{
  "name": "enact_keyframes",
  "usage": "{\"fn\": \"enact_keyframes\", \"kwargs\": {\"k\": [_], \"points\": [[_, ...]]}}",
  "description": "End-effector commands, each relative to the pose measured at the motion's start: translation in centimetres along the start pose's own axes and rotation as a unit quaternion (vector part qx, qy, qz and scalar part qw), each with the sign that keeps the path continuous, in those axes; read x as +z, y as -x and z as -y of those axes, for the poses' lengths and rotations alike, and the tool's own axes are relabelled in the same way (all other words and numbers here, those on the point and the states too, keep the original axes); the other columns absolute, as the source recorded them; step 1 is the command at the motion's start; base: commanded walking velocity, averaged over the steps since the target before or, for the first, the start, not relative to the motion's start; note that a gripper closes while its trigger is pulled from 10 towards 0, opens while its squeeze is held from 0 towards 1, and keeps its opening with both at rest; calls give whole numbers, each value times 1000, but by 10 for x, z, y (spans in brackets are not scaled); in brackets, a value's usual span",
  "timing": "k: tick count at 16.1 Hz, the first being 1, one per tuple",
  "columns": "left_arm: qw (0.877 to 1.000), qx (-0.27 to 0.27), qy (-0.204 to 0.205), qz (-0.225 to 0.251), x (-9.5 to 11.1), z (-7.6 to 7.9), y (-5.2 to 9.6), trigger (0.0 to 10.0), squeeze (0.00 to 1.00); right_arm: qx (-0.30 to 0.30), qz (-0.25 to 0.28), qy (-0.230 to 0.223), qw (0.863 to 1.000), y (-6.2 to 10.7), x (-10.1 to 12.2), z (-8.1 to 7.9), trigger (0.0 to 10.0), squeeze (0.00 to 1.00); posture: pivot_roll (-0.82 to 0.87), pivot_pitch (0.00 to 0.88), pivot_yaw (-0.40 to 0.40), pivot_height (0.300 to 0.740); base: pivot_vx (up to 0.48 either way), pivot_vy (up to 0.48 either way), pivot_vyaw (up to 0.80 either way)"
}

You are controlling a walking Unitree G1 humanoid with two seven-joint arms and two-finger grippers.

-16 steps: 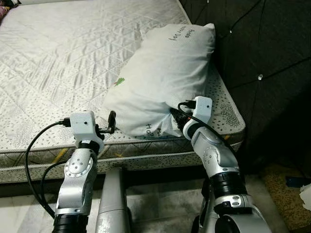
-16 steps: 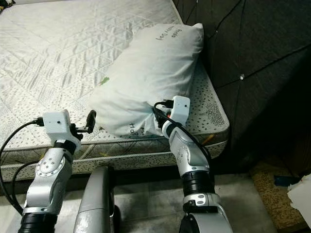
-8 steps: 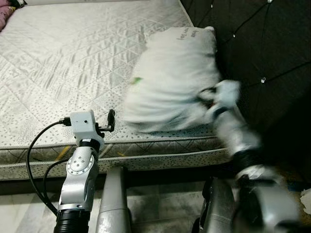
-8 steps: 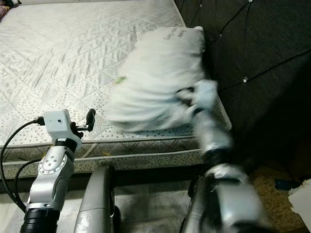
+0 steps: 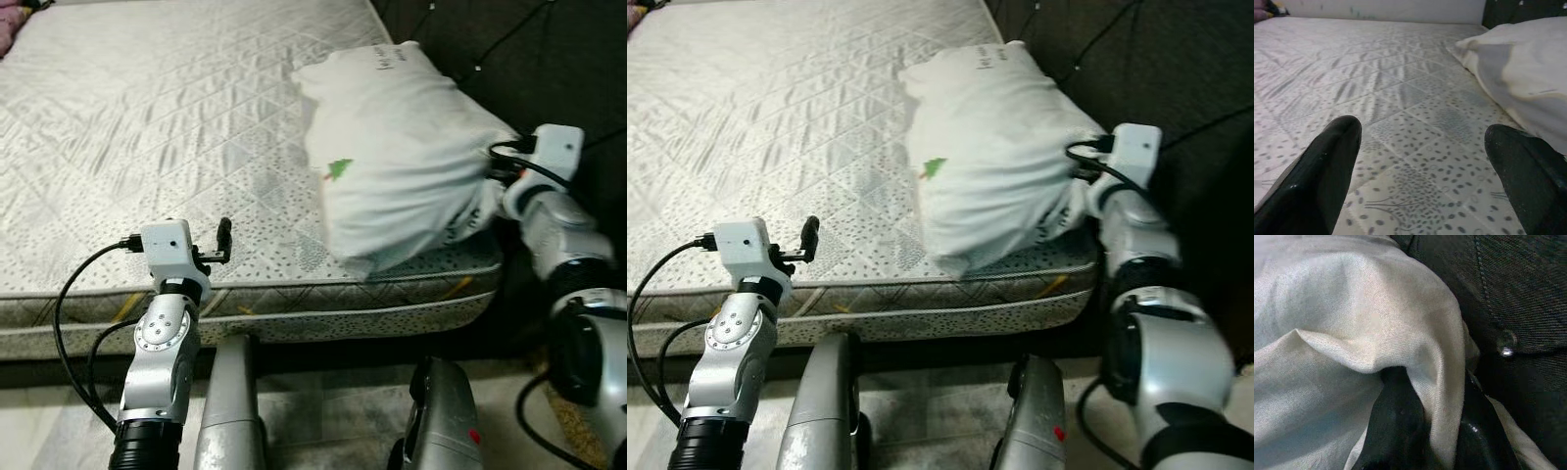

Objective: Clean up the room

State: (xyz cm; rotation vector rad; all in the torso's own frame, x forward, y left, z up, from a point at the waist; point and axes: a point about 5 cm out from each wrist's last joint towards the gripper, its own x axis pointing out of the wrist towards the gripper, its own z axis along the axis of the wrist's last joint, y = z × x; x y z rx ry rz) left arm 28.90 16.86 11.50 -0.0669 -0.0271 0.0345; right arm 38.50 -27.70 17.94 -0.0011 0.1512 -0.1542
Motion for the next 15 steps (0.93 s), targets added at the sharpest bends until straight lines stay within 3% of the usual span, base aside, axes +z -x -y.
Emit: {"fn": "enact_keyframes", "kwargs": {"k": [1,2,3,4,8,12,15], "points": [[1000,11,-4,-4,-3,-5,2,10000,0,-5,44,25,999,4,14,15,0,0,4,11,16,526,0,0,0],[1000,14,-4,-5,-3,-5,3,10000,0,3,26,32,999,11,-8,20,0,0,3,14,14,526,0,0,0],[1000,15,-4,-5,-4,-6,4,10000,0,5,20,31,999,13,-16,21,0,0,1,16,15,526,0,0,0],[1000,14,-4,-8,-5,-6,6,10000,0,16,-6,24,1000,26,-49,20,0,0,-10,23,26,526,0,0,0],[1000,-12,-12,-23,-10,-2,11,10000,0,35,-29,5,999,49,-88,6,0,0,-27,31,60,526,0,0,0],[1000,-12,-18,-18,-7,-5,6,10000,0,40,-8,10,999,36,-68,4,0,0,-21,27,57,526,0,0,0],[1000,0,-16,-14,-6,-7,8,10000,0,18,19,35,999,16,-22,16,0,0,3,16,43,526,0,0,0]]}}
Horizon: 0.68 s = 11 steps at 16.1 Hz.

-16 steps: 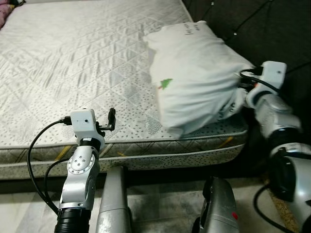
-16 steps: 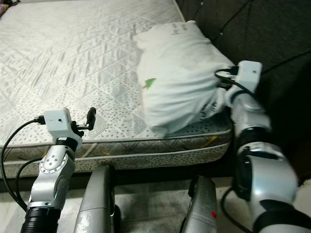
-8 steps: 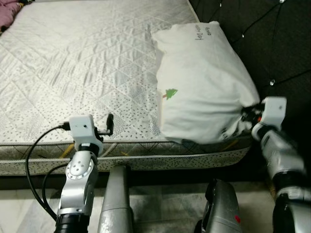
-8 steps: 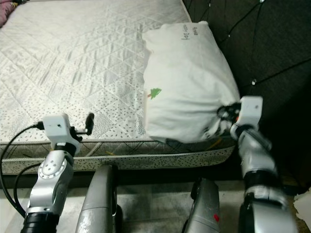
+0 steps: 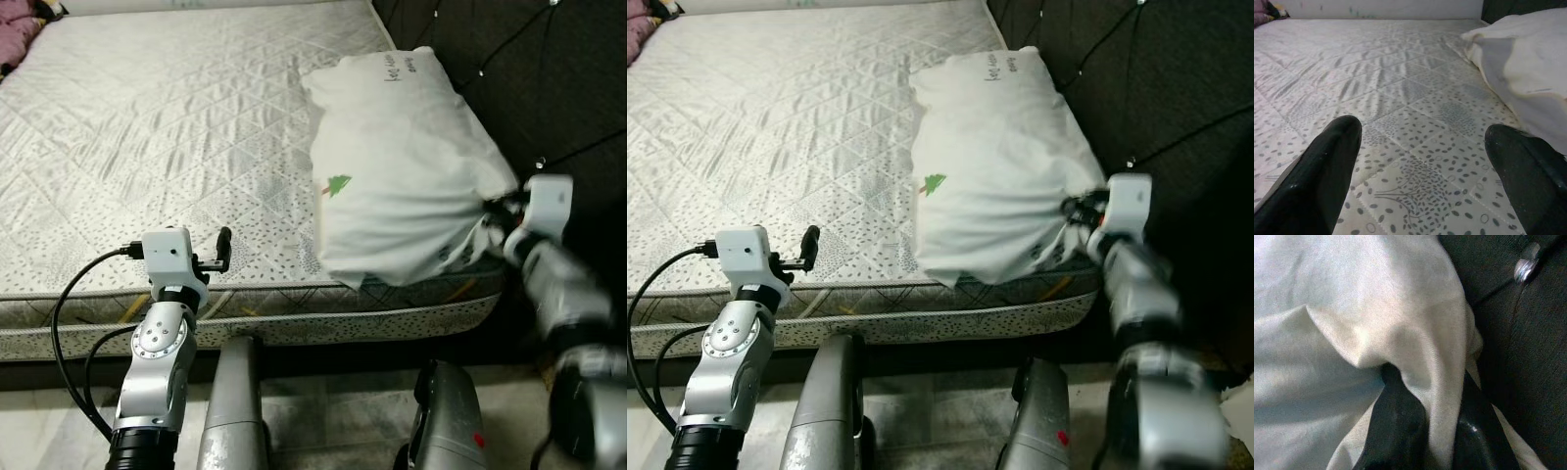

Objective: Clean up the room

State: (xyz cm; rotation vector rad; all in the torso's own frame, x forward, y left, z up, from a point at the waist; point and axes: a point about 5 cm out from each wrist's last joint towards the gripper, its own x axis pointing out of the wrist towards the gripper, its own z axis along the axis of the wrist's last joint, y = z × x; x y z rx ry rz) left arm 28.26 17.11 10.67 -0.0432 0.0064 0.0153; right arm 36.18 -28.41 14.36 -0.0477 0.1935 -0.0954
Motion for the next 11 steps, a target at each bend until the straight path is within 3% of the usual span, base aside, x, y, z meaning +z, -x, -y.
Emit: {"fn": "enact_keyframes", "kwargs": {"k": [1,4,6,8,11], "points": [[1000,14,-4,4,2,-6,3,10000,0,-29,46,3,999,-2,32,15,0,0,7,13,41,526,0,0,0],[1000,22,-6,6,3,-10,1,10000,0,-98,54,-35,993,-1,58,44,0,0,16,0,31,526,0,0,0],[1000,21,-6,7,3,-9,0,10000,0,-133,48,-58,988,3,59,60,0,0,15,0,32,526,0,0,0],[1000,22,-6,8,3,-9,0,10000,0,-168,27,-54,984,13,44,78,0,0,12,0,33,526,0,0,0],[1000,21,-7,7,3,-10,1,10000,0,-188,3,-55,981,24,17,90,0,0,4,4,41,526,0,0,0]]}}
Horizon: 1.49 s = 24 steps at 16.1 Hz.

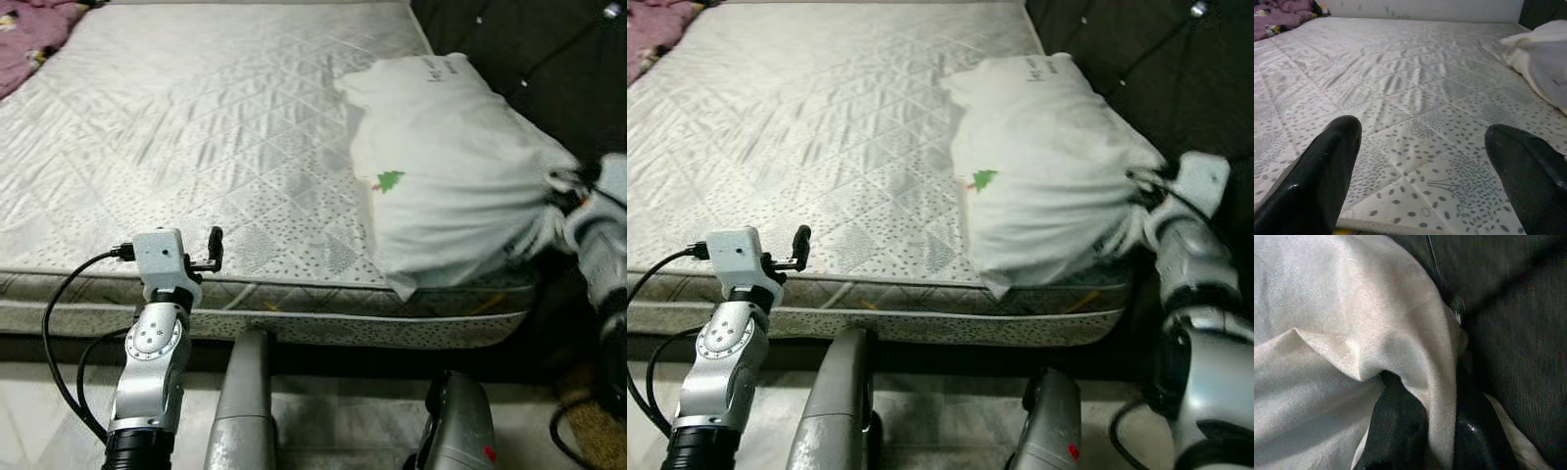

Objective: Clean up the room

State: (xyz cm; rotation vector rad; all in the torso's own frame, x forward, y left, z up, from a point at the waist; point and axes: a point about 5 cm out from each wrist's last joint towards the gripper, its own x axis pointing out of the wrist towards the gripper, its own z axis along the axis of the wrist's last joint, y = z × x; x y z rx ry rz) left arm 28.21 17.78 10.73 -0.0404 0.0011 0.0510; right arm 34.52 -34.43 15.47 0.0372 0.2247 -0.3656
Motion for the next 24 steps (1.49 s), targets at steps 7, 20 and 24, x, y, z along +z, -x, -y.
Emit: {"fn": "enact_keyframes", "kwargs": {"k": [7,20,24], "points": [[1000,-16,-9,-4,1,0,-4,10000,0,-109,-23,4,994,52,-85,58,0,0,-43,25,70,526,0,0,0],[1000,-9,-4,5,6,-1,-11,10000,0,27,78,27,996,60,-66,-45,10000,1000,-23,0,58,526,0,0,0],[1000,0,0,13,11,-4,-17,10000,0,32,88,54,994,75,-70,-59,10000,1000,-29,0,44,526,0,0,0]]}}
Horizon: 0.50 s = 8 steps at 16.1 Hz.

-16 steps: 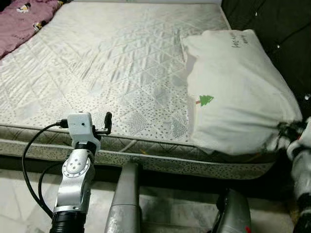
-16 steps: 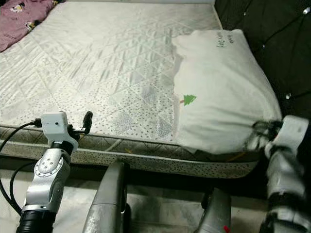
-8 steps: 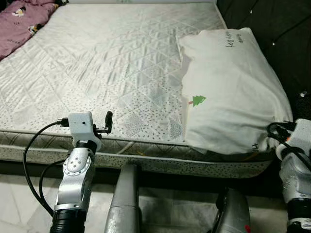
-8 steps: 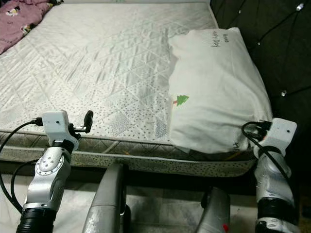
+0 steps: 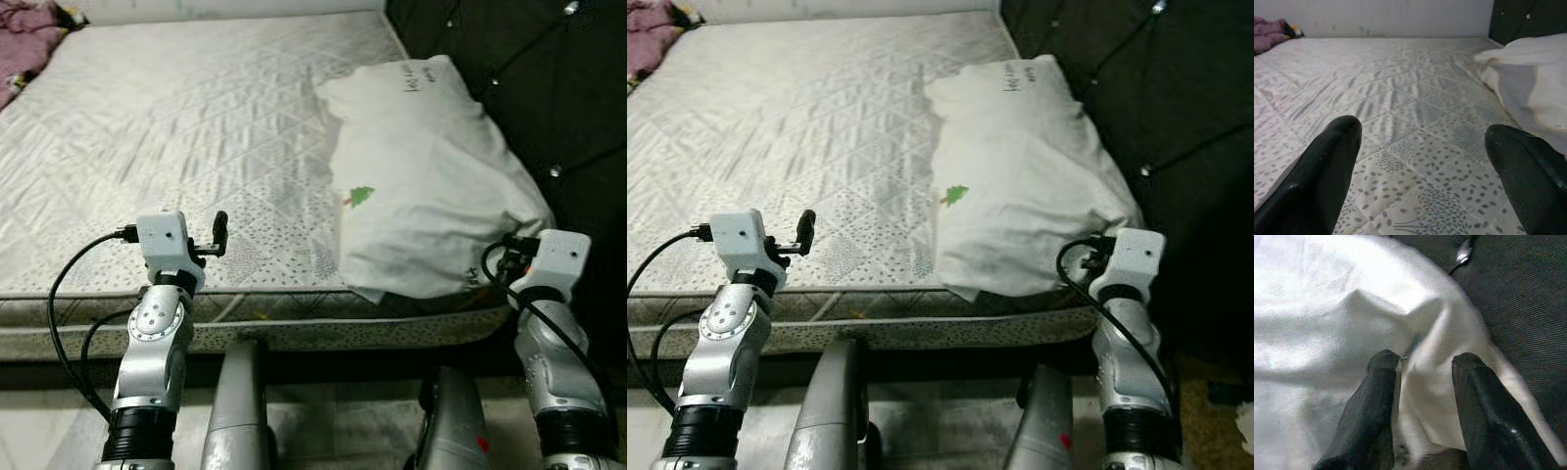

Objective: Clean up the room

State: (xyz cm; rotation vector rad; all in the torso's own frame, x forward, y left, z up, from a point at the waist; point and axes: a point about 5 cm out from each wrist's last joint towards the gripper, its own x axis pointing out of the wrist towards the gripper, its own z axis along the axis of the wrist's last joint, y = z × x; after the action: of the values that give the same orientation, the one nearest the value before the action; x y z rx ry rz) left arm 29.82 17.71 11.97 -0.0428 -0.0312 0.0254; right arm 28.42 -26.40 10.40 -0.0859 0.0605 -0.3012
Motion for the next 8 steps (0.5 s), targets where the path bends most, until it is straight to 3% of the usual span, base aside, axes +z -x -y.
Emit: {"fn": "enact_keyframes", "kwargs": {"k": [1,4,6,8], "points": [[1000,17,-1,-2,-1,-7,-1,10000,0,7,-8,11,1000,7,-3,-7,10000,1000,-28,0,41,526,0,0,0],[1000,23,1,5,2,-8,1,10000,0,29,5,13,999,20,-1,-18,10000,1000,-22,0,36,526,0,0,0],[999,27,4,22,7,-8,3,10000,0,79,69,-7,994,20,26,-44,10000,1000,-23,0,41,526,0,0,0],[999,24,7,34,13,-4,1,10000,0,109,100,-30,989,21,43,-61,10000,1000,-23,0,43,526,0,0,0]]}}
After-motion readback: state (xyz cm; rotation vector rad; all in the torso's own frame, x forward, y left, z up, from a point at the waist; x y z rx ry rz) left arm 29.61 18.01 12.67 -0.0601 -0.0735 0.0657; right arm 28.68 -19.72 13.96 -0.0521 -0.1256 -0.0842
